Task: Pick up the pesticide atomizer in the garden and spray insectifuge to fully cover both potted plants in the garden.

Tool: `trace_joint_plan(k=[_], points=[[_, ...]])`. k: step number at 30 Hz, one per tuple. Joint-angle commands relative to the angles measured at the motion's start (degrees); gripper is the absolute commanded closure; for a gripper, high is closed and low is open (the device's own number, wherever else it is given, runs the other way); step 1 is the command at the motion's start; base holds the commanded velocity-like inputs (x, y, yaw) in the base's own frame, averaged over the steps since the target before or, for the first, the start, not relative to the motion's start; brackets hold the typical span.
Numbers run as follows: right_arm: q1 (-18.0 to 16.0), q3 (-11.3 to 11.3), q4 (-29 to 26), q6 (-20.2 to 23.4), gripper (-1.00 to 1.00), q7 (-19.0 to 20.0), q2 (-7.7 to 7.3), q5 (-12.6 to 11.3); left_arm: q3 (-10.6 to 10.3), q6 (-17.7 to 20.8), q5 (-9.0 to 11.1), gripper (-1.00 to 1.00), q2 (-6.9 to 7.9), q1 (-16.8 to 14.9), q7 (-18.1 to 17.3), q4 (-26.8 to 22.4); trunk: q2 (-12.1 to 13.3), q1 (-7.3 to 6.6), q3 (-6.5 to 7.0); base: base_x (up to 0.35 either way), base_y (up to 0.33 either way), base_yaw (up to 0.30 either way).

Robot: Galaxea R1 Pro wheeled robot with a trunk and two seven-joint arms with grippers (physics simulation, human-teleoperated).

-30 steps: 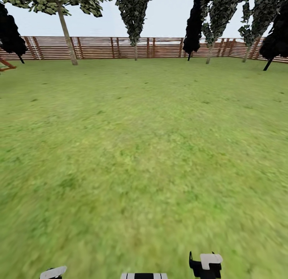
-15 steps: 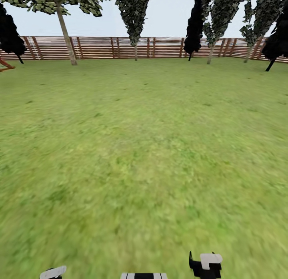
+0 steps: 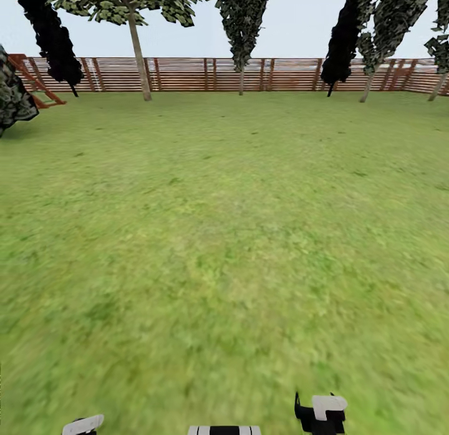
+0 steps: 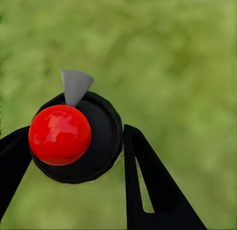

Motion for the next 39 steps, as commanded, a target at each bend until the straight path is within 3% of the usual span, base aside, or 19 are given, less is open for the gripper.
trace_joint_plan(k=[1, 39], points=[[0.0, -0.5, 0.0, -0.1, -1.0, -0.3, 0.01, 0.6, 0.5, -0.2, -0.3, 1.0, -0.02, -0.1, -0.4, 0.0, 0.0, 0.02, -0.04, 0.339, -0.073, 0.277], [0.0, -0.5, 0.0, -0.1, -1.0, -0.2, 0.01, 0.6, 0.5, -0.2, -0.3, 1.0, -0.02, -0.1, -0.4, 0.0, 0.0, 0.02, -0.04, 0.339, -0.071, 0.277]])
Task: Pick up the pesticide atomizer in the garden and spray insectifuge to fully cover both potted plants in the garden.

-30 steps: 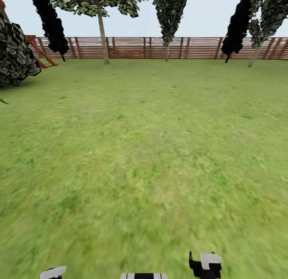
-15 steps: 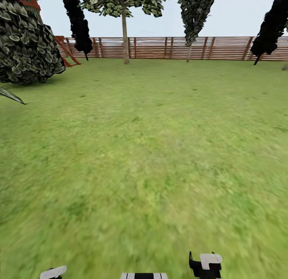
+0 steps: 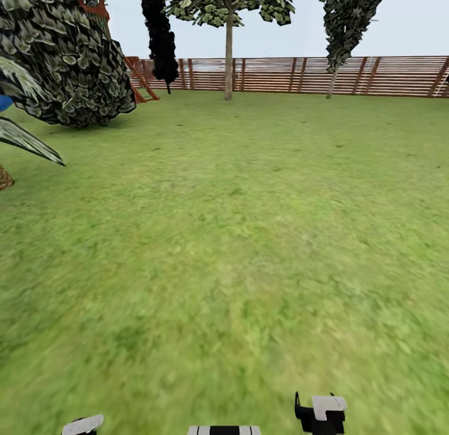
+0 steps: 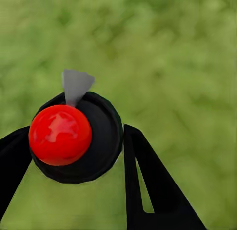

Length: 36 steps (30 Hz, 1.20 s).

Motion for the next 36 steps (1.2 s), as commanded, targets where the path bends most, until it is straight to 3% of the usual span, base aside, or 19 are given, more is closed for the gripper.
trace_joint_plan(k=[1, 8, 36], points=[[0.0, -0.5, 0.0, -0.1, -1.0, -0.3, 0.01, 0.6, 0.5, -0.2, -0.3, 1.0, -0.02, -0.1, -0.4, 0.0, 0.0, 0.02, -0.04, 0.34, -0.071, 0.274], [0.0, -0.5, 0.0, -0.1, -1.0, -0.3, 0.01, 0.6, 0.5, -0.2, -0.3, 1.0, -0.02, -0.1, -0.4, 0.0, 0.0, 0.02, -0.04, 0.34, -0.071, 0.153], [0.3, -0.5, 0.0, -0.1, -1.0, -0.2, -0.19, 0.8, 0.5, -0.2, -0.3, 1.0, -0.02, -0.1, -0.4, 0.0, 0.0, 0.02, -0.04, 0.34, -0.043, 0.002]])
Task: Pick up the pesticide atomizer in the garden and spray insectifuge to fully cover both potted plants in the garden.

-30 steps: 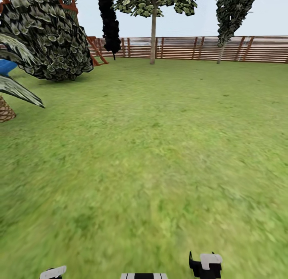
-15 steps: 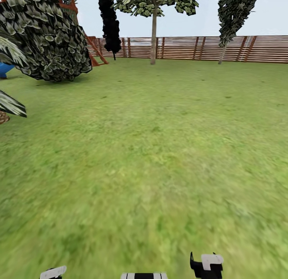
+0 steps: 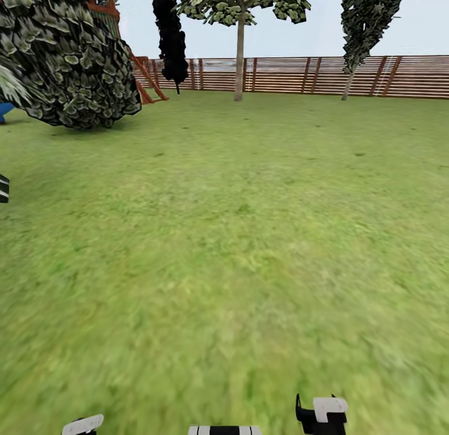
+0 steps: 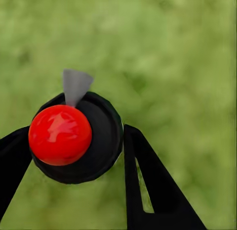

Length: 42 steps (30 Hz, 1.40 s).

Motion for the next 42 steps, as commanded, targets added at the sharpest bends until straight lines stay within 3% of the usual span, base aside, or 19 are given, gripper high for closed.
trace_joint_plan(k=[1, 10, 32, 42], points=[[0.0, -0.5, 0.0, -0.1, -1.0, -0.3, 0.03, 0.6, 0.5, -0.2, -0.3, 1.0, -0.02, 0.0, -0.4, 0.0, 0.0, 0.02, -0.04, 0.34, 0.0, 0.0], [0.0, -0.5, 0.0, -0.1, -1.0, -0.3, 0.21, 0.6, 0.5, -0.2, -0.3, 1.0, -0.02, 0.0, -0.4, 0.0, 0.0, 0.02, -0.04, 0.34, 0.0, 0.049], [0.0, -0.5, 0.0, -0.1, -1.0, -0.3, 0.22, 0.6, 0.5, -0.2, -0.3, 1.0, -0.02, 0.0, -0.4, 0.0, 0.0, 0.02, -0.04, 0.34, 0.0, 0.267], [0.0, -0.5, 0.0, -0.1, -1.0, -0.3, 0.22, 0.6, 0.5, -0.2, -0.3, 1.0, -0.02, 0.0, -0.4, 0.0, 0.0, 0.02, -0.04, 0.34, 0.0, 0.036]])
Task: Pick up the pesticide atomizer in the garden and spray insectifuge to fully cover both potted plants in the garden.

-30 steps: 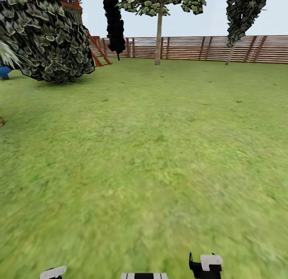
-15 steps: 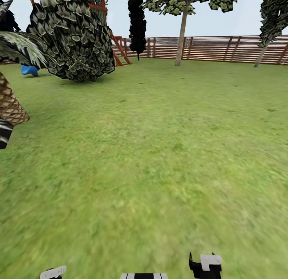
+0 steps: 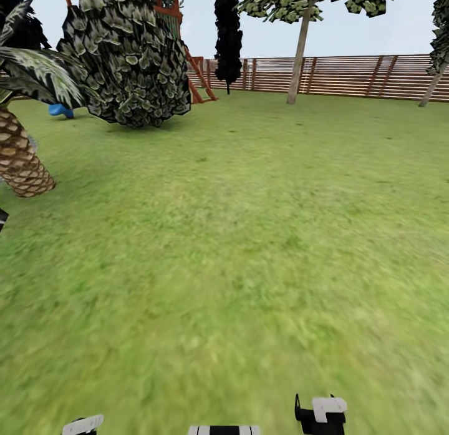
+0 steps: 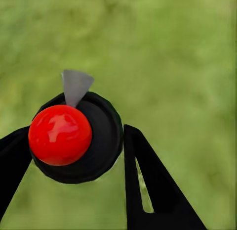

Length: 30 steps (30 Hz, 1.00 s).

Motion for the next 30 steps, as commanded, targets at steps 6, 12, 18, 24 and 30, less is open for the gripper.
trace_joint_plan(k=[6, 12, 18, 24, 30], points=[[0.0, -0.5, 0.0, -0.1, -1.0, -0.3, 0.02, 0.6, 0.5, -0.2, -0.3, 1.0, -0.02, 0.0, -0.4, 0.0, 0.0, 0.02, -0.04, 0.34, 0.0, 0.0], [0.0, -0.5, 0.0, -0.1, -1.0, -0.3, 0.02, 0.6, 0.5, -0.2, -0.3, 1.0, -0.02, 0.0, -0.4, 0.0, 0.0, 0.02, -0.04, 0.34, 0.0, 0.0], [0.0, -0.4, 0.0, -0.1, -1.0, -0.3, 0.02, 0.6, 0.5, -0.2, -0.3, 1.0, -0.02, 0.0, -0.4, 0.0, 0.0, 0.02, -0.04, 0.34, 0.0, 0.038], [0.0, -0.4, 0.0, -0.1, -1.0, -0.3, 0.02, 0.6, 0.5, -0.2, -0.3, 1.0, -0.02, 0.0, -0.4, 0.0, 0.0, 0.02, -0.04, 0.34, 0.0, 0.23], [0.0, -0.4, 0.0, -0.1, -1.0, -0.3, 0.02, 0.6, 0.5, -0.2, -0.3, 1.0, -0.02, 0.0, -0.4, 0.0, 0.0, 0.02, -0.04, 0.34, 0.0, 0.254]])
